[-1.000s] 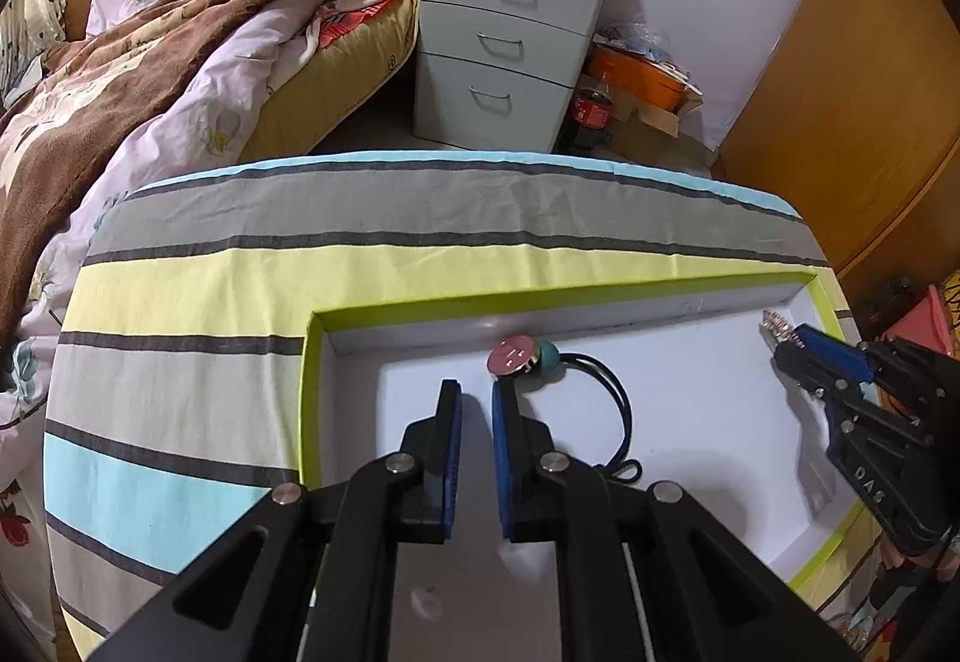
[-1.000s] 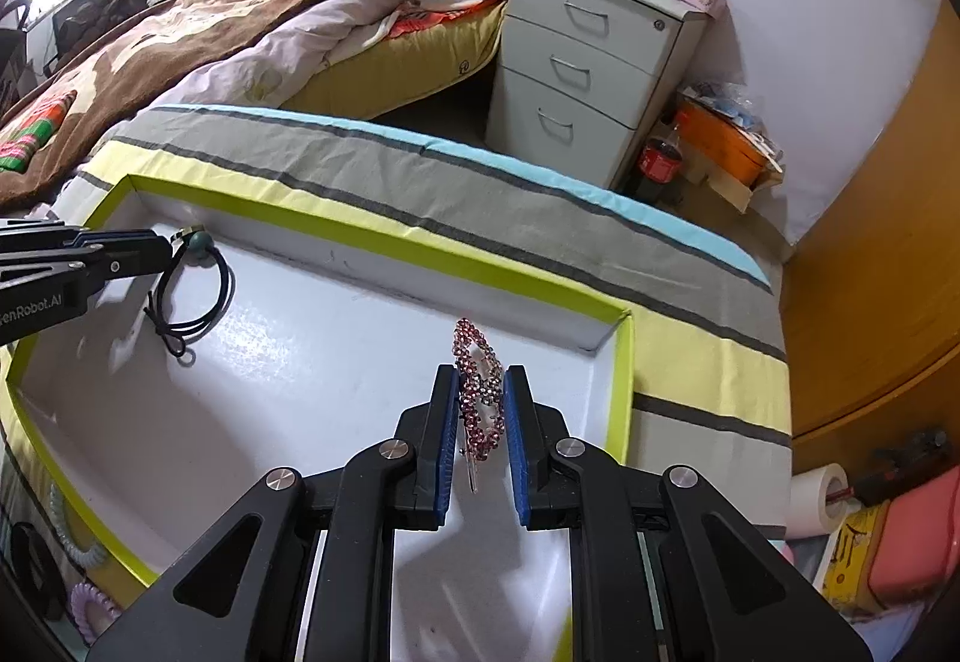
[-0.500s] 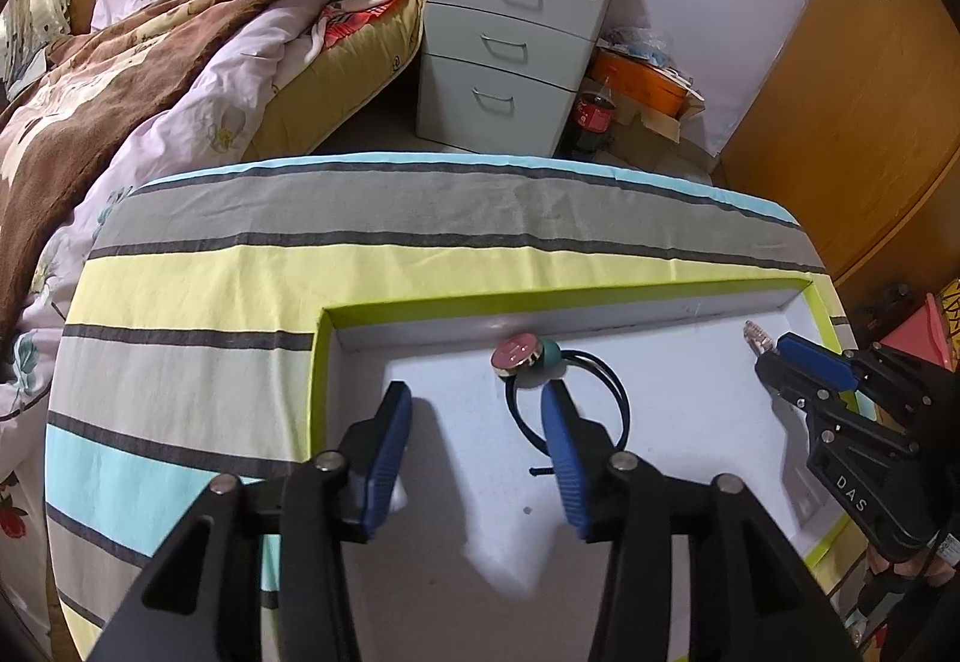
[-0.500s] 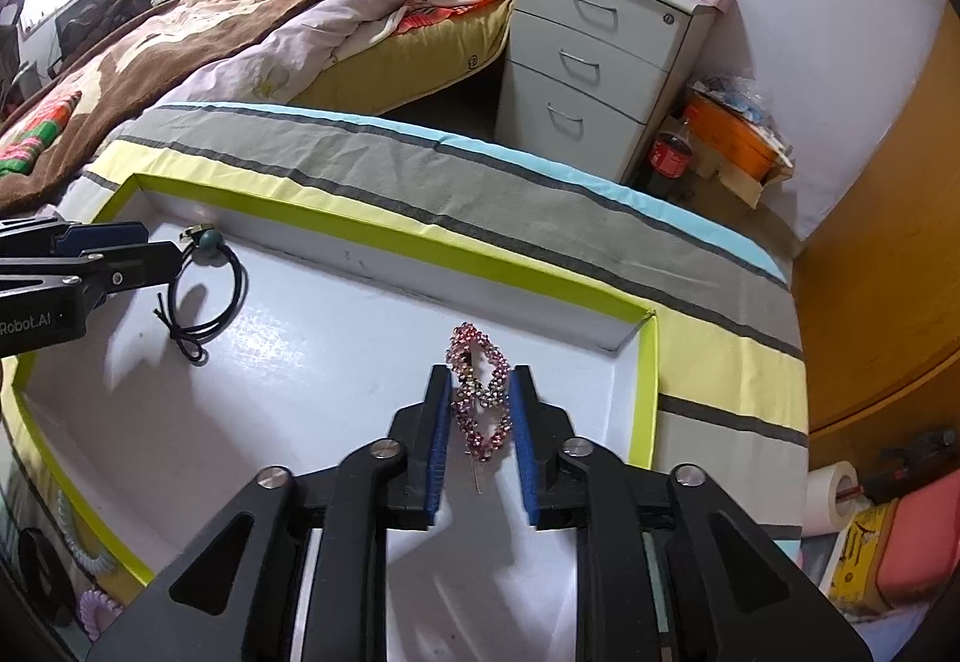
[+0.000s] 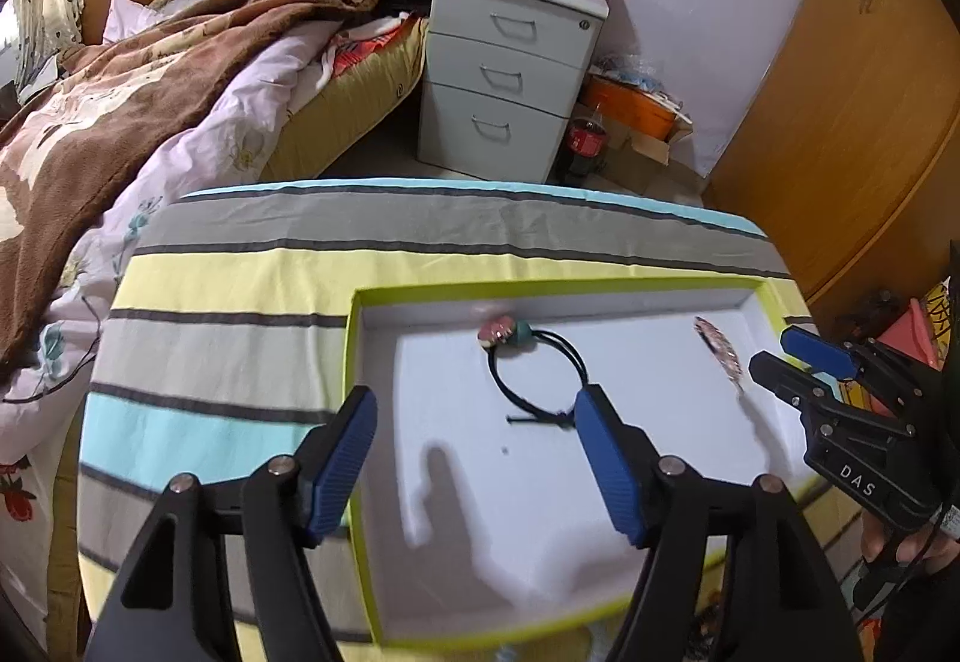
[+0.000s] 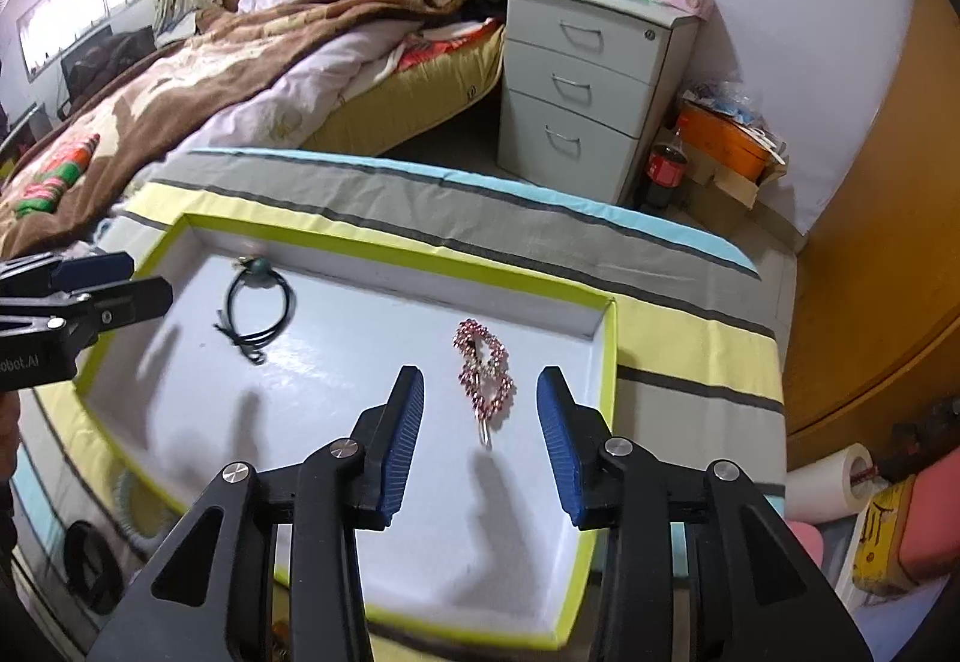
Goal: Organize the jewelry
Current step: 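Open the left tool to drop the cord bracelet while the right tool releases the chain, then withdraw both open tools from the box back toward the remaining jewelry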
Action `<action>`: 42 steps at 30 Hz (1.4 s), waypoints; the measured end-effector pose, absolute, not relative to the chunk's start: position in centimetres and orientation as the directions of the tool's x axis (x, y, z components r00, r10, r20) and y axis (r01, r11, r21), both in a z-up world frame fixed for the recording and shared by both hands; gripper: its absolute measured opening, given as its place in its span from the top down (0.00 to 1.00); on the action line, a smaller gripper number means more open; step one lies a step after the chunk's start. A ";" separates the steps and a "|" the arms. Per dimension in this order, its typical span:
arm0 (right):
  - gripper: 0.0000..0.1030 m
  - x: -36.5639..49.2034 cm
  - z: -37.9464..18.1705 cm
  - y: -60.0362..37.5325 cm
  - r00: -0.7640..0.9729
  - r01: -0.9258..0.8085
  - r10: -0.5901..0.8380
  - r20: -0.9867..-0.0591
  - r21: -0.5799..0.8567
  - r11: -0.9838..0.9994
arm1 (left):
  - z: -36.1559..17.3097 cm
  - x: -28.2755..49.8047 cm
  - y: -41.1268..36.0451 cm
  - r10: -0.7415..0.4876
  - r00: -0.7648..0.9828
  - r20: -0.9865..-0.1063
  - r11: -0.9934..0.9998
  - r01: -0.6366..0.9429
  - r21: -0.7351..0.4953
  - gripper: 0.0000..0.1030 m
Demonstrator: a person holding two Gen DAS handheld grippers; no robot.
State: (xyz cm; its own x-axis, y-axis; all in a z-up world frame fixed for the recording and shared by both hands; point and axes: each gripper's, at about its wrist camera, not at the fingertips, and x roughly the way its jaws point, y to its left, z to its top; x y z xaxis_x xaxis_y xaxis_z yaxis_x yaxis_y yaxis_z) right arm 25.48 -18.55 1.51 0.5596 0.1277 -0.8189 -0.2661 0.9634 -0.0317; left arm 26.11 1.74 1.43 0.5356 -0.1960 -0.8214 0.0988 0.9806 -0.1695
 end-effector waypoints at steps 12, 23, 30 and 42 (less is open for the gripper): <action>0.61 19.3 4.8 -20.2 0.609 -0.256 0.165 -0.776 0.004 0.967 | 4.7 19.3 2.6 -0.238 0.588 -0.773 0.971 0.130 -0.200 0.26; 0.61 13.0 4.0 -22.3 0.596 -0.285 0.194 -0.779 0.021 0.958 | 4.1 13.3 4.5 -0.252 0.590 -0.767 0.966 0.098 -0.241 0.21; 0.60 10.2 2.9 -23.4 0.569 -0.340 0.253 -0.783 0.056 0.939 | 2.0 10.2 6.2 -0.267 0.560 -0.785 0.958 0.063 -0.281 0.16; 0.54 8.7 1.0 -22.7 0.503 -0.437 0.276 -0.819 0.035 0.899 | 0.0 7.5 6.6 -0.296 0.509 -0.808 0.948 0.052 -0.315 0.15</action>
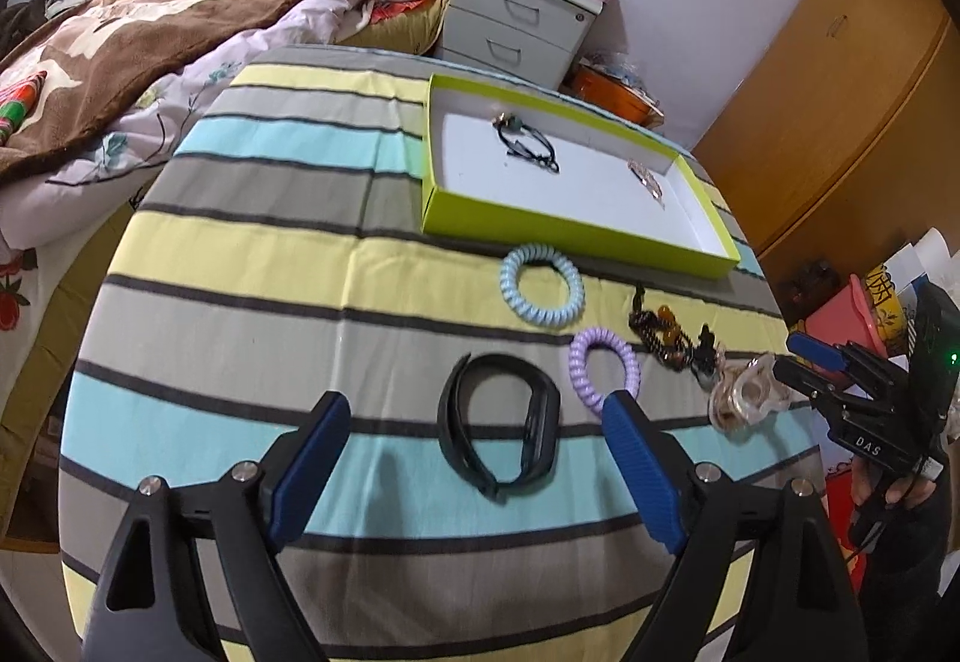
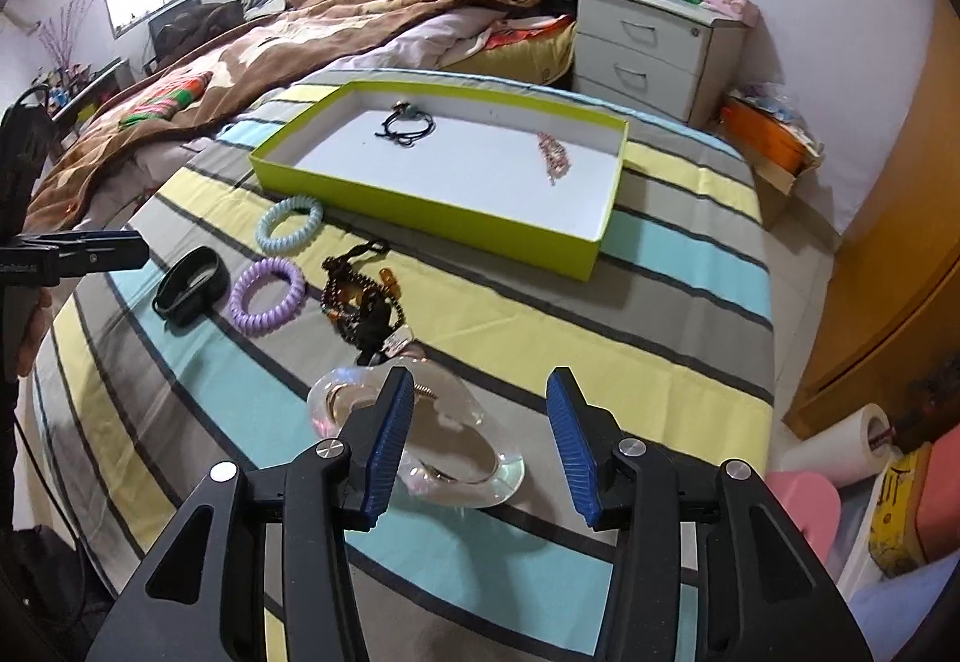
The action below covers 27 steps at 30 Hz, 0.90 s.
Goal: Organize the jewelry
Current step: 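Withdraw both open tools from the box back toward the remaining jewelry, then close the right tool on the rim of the clear pink hair claw clip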
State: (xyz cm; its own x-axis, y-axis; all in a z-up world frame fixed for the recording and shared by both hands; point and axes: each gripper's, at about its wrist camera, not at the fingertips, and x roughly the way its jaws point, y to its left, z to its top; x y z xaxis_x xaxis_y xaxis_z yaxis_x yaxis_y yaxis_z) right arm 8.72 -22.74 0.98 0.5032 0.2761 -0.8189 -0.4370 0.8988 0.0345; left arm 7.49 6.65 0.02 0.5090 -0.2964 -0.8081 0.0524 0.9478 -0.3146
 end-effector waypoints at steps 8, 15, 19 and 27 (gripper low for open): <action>0.54 5.6 2.6 -23.0 0.500 -0.524 0.372 -0.782 0.068 0.849 | -1.0 6.6 7.0 -0.286 0.489 -0.824 0.950 0.033 -0.310 0.15; 0.54 4.9 1.2 -19.5 0.448 -0.636 0.345 -0.824 -0.022 0.772 | -2.1 6.4 6.6 -0.274 0.458 -0.846 0.956 0.031 -0.292 0.15; 0.54 5.6 -0.1 -18.4 0.417 -0.659 0.319 -0.851 -0.041 0.751 | -2.4 6.4 6.2 -0.274 0.446 -0.852 0.957 0.040 -0.287 0.15; 0.54 6.2 -1.0 -17.6 0.343 -0.717 0.218 -0.914 -0.105 0.689 | -2.6 6.6 5.8 -0.266 0.441 -0.857 0.960 0.042 -0.276 0.15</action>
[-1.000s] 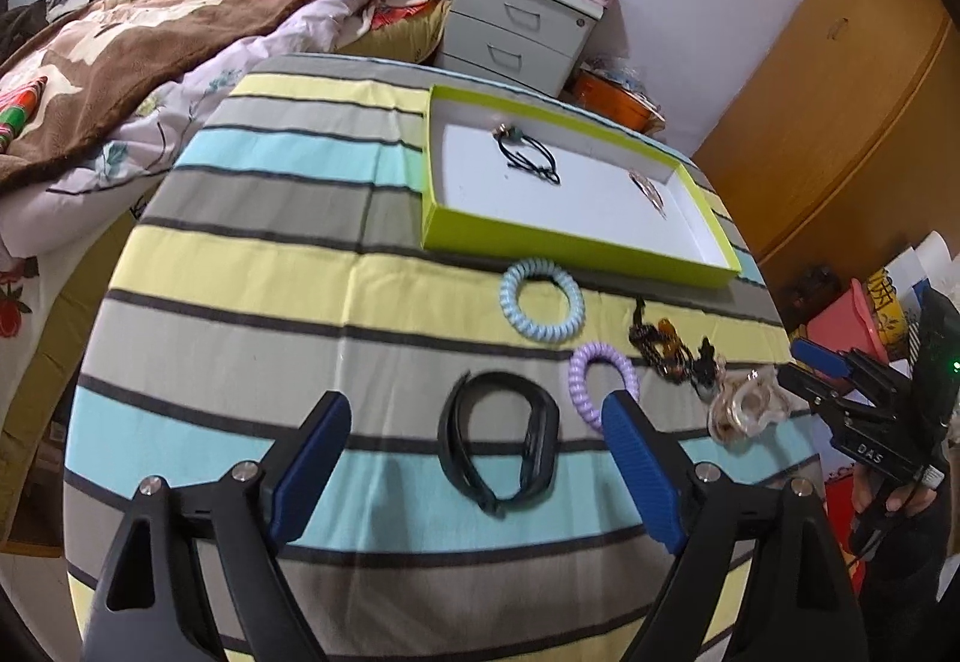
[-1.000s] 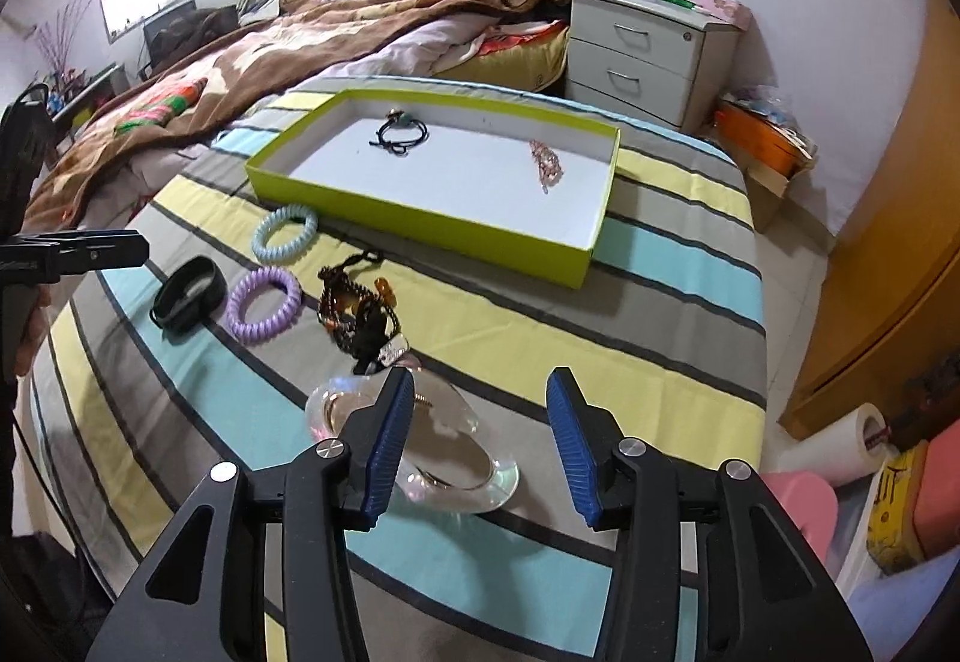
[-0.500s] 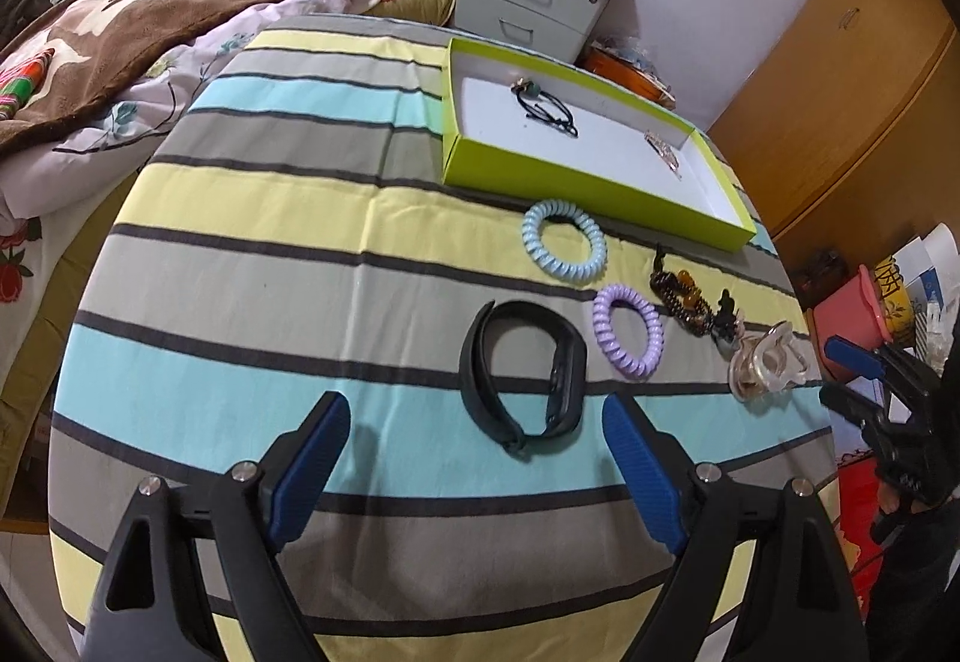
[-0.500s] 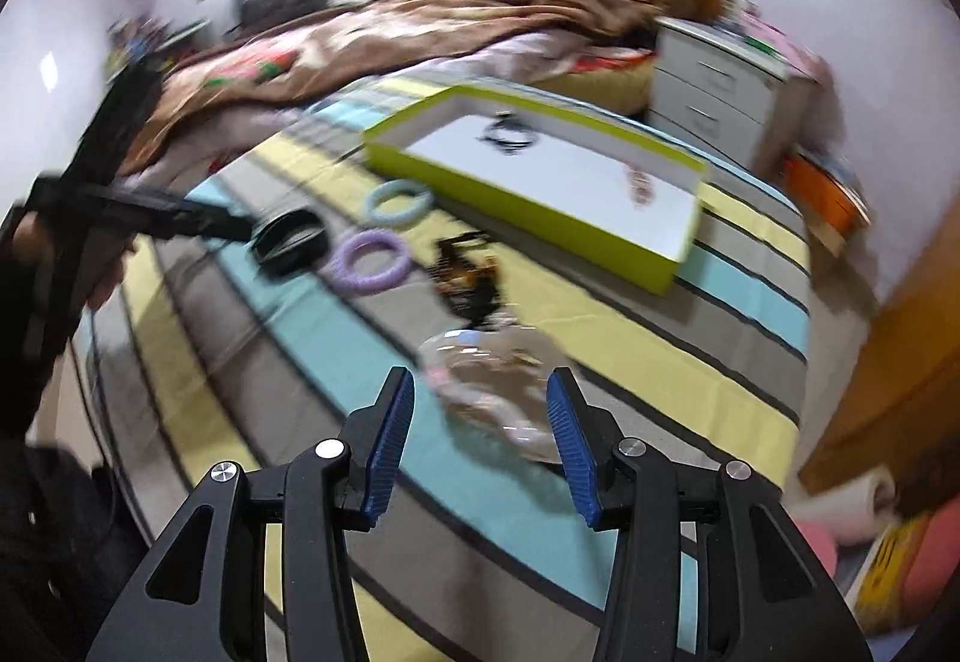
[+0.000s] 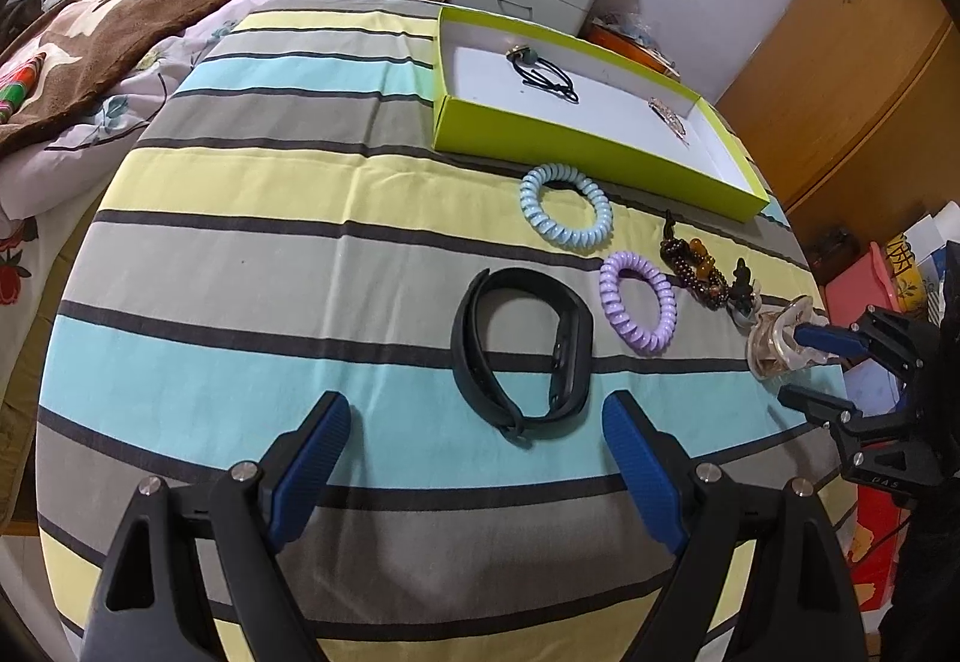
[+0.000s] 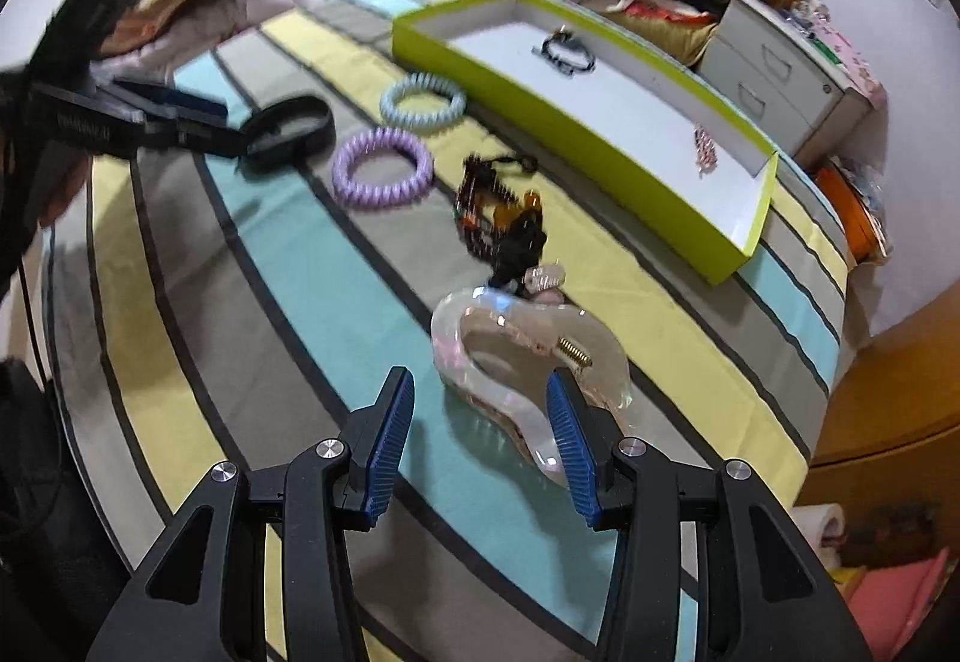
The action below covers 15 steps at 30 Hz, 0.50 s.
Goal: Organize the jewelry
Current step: 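Close the right tool on the rim of the clear pink hair claw clip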
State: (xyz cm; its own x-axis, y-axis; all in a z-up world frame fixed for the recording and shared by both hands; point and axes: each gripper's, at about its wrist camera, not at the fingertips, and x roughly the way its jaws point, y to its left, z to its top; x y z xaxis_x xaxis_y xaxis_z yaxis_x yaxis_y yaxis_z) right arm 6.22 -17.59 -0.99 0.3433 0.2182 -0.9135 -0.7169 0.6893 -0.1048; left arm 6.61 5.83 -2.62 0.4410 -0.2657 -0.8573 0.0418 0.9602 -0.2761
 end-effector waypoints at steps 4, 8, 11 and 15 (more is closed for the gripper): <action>0.54 5.6 -2.0 -17.4 0.294 -0.748 0.181 -0.938 -0.108 0.655 | -2.6 6.7 5.9 -0.267 0.443 -0.856 0.960 0.043 -0.277 0.15; 0.54 5.7 -2.0 -17.6 0.303 -0.727 0.195 -0.933 -0.094 0.681 | -2.6 6.6 5.5 -0.251 0.446 -0.859 0.966 0.053 -0.255 0.15; 0.54 6.2 -2.1 -18.0 0.313 -0.695 0.199 -0.929 -0.081 0.714 | -2.6 6.6 5.1 -0.240 0.446 -0.862 0.969 0.058 -0.240 0.15; 0.75 6.5 -2.1 -18.4 0.343 -0.651 0.180 -0.922 -0.095 0.753 | -2.4 6.4 5.1 -0.227 0.456 -0.860 0.972 0.054 -0.228 0.15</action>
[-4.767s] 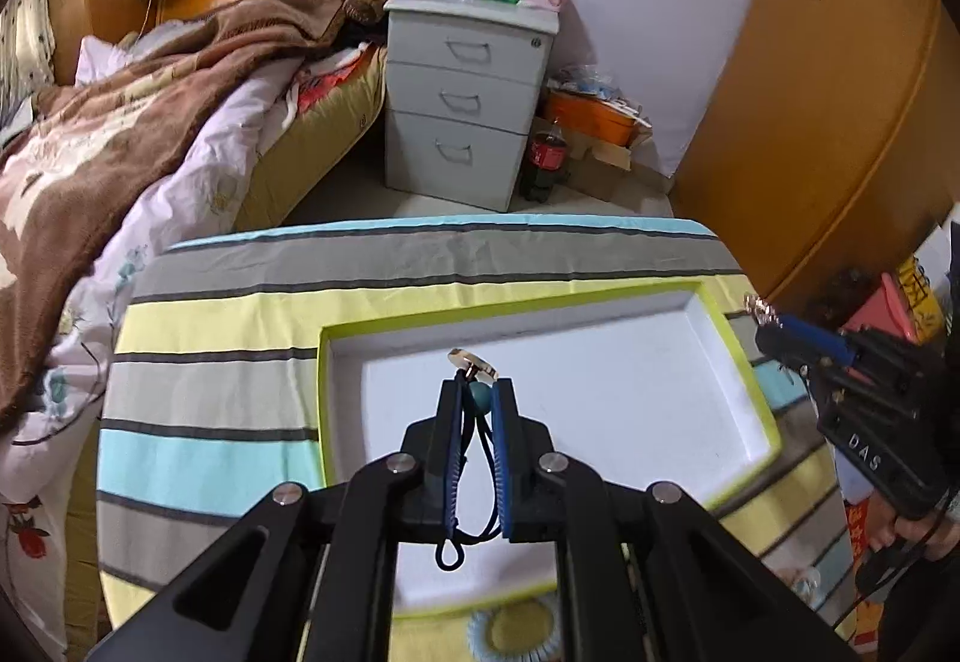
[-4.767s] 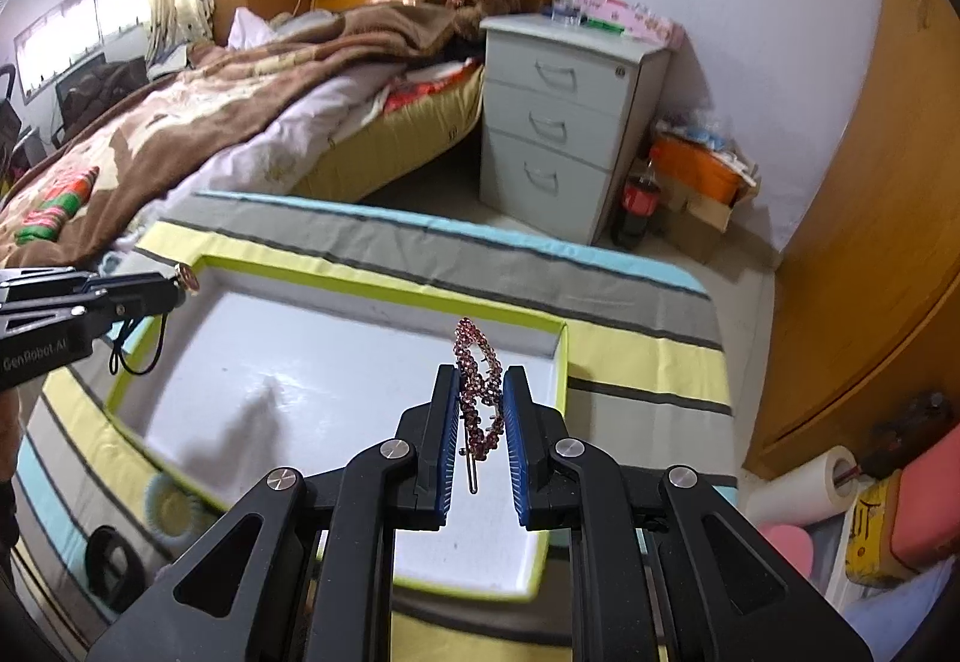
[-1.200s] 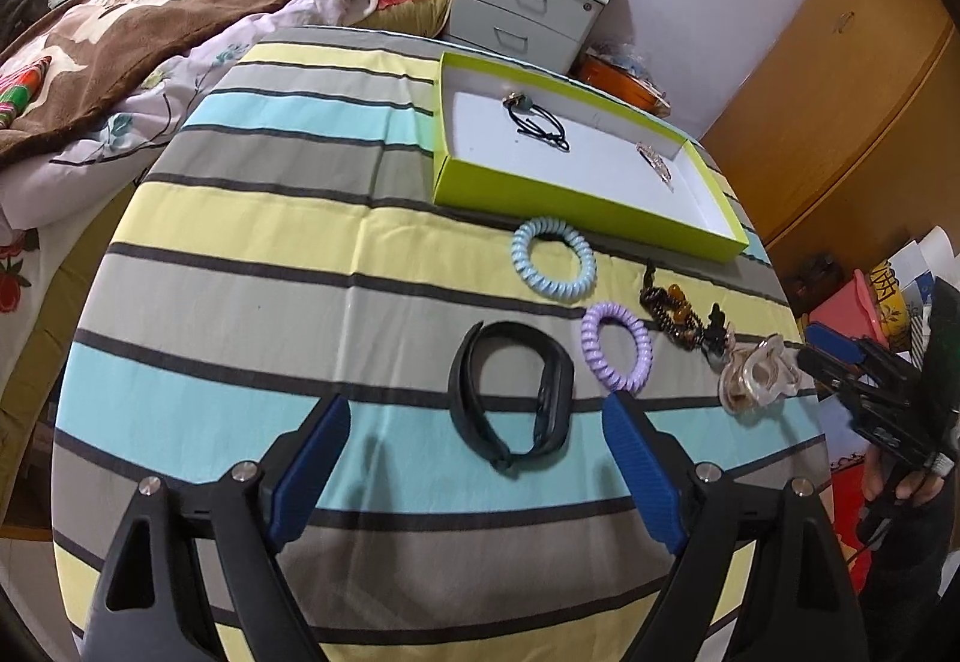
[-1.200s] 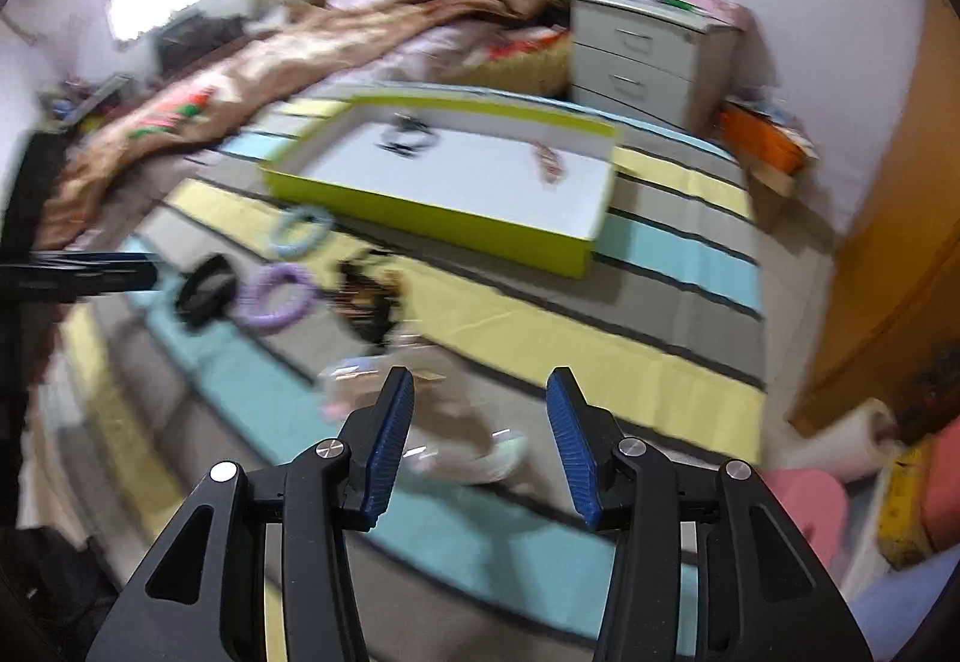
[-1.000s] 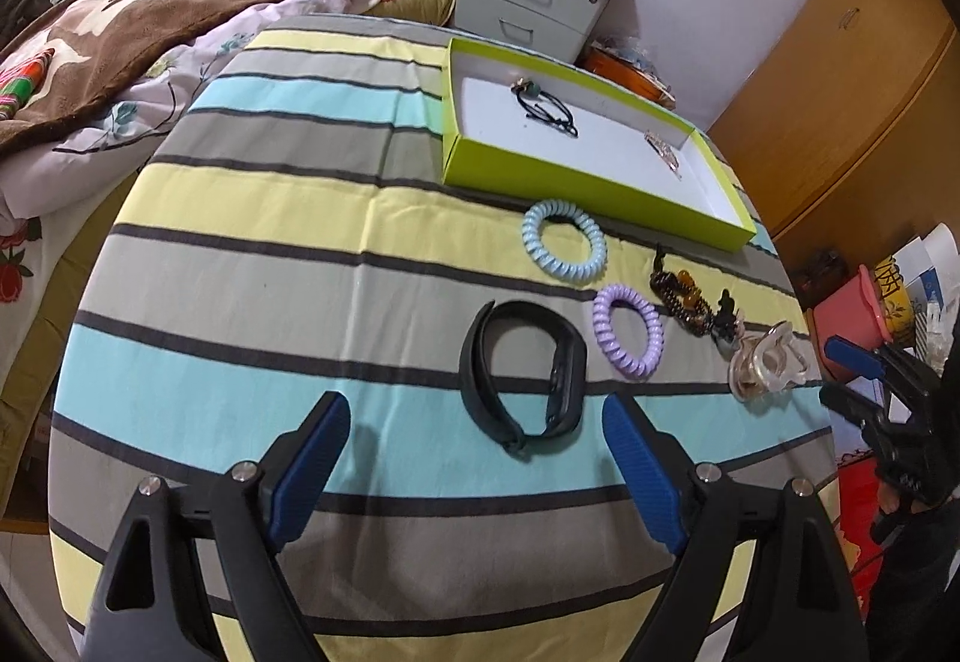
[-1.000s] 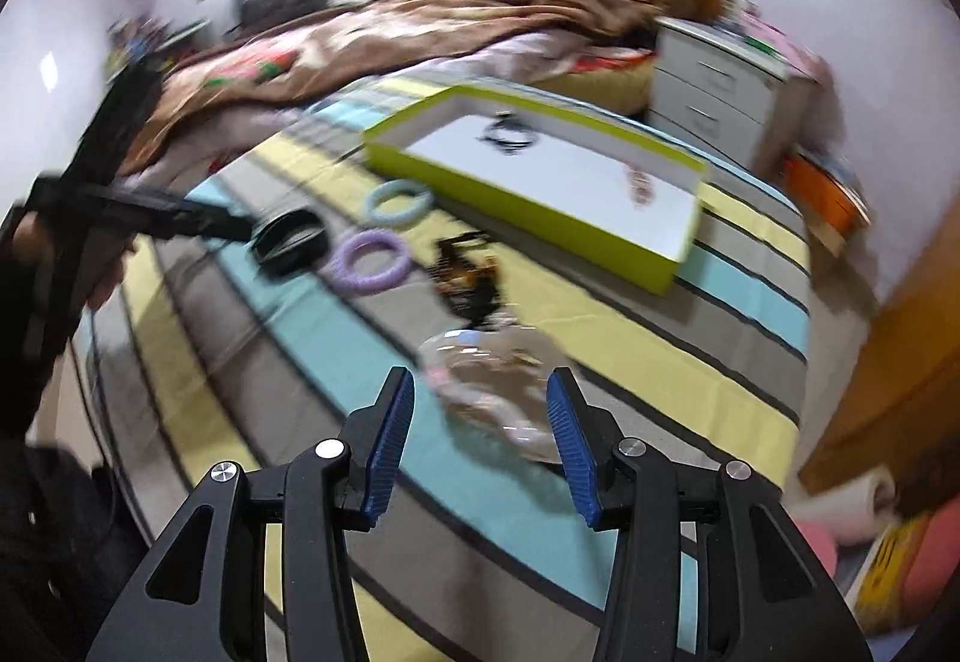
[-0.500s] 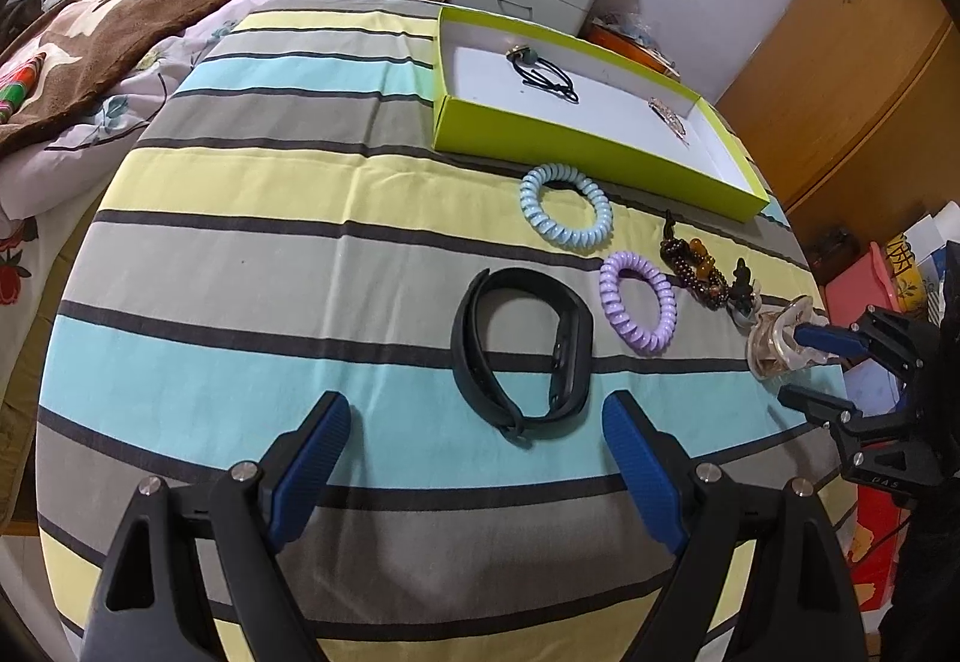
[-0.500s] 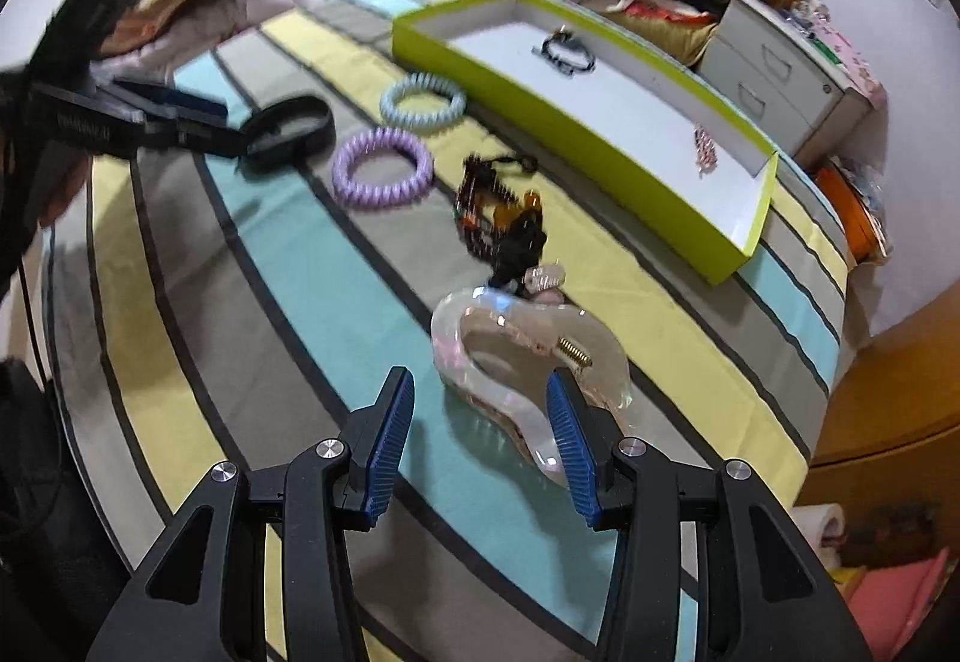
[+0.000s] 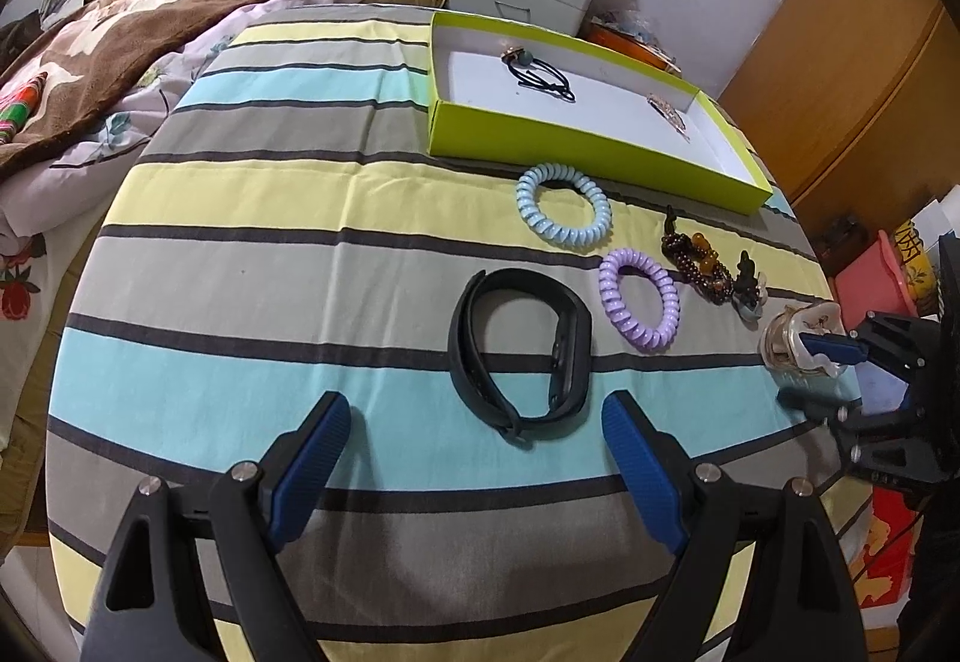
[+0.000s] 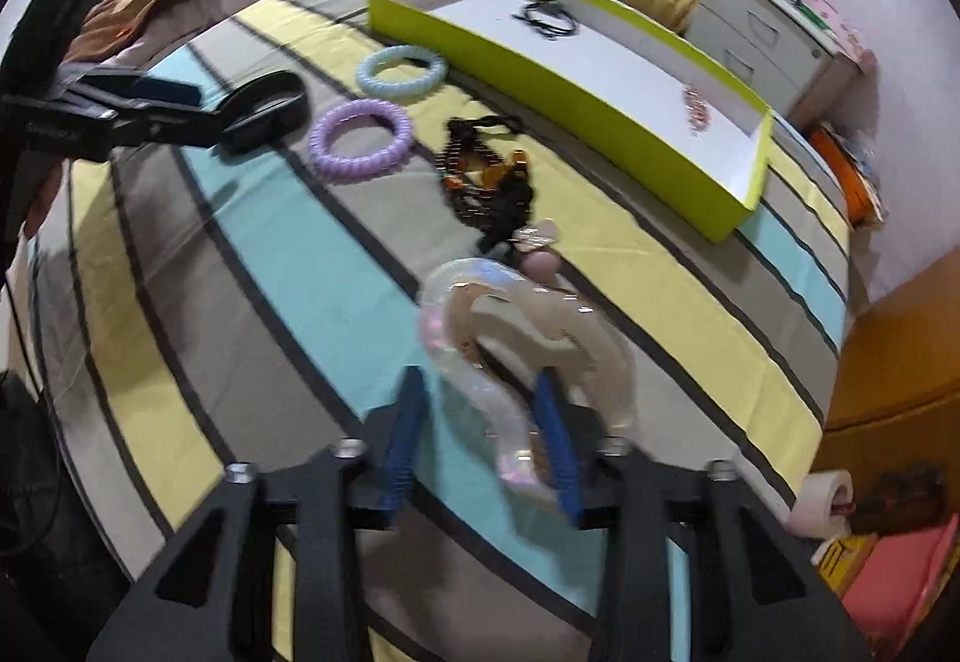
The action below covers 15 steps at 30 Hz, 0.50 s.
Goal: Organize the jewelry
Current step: 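Close the right tool on the rim of the clear pink hair claw clip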
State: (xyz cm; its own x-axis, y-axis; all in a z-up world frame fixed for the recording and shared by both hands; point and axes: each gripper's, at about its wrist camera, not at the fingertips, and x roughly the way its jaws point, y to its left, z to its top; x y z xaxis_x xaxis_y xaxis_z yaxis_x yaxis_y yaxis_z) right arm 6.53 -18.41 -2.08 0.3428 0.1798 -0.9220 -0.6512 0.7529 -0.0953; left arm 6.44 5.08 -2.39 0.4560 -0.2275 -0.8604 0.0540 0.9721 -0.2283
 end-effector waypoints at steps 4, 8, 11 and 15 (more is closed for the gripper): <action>0.84 6.6 -2.0 -19.0 0.375 -0.594 0.150 -0.915 -0.114 0.796 | -2.6 6.4 5.1 -0.217 0.458 -0.862 0.973 0.031 -0.228 0.22; 0.88 6.3 -1.8 -19.5 0.388 -0.563 0.163 -0.907 -0.093 0.821 | -2.5 6.4 5.0 -0.208 0.466 -0.860 0.975 0.027 -0.221 0.27; 0.88 5.8 -1.8 -19.6 0.406 -0.553 0.167 -0.899 -0.096 0.827 | -2.4 6.6 5.0 -0.210 0.469 -0.858 0.973 0.020 -0.228 0.30; 0.88 5.4 -1.4 -20.1 0.432 -0.524 0.187 -0.882 -0.077 0.848 | -2.2 7.0 5.5 -0.188 0.486 -0.854 0.974 -0.018 -0.225 0.32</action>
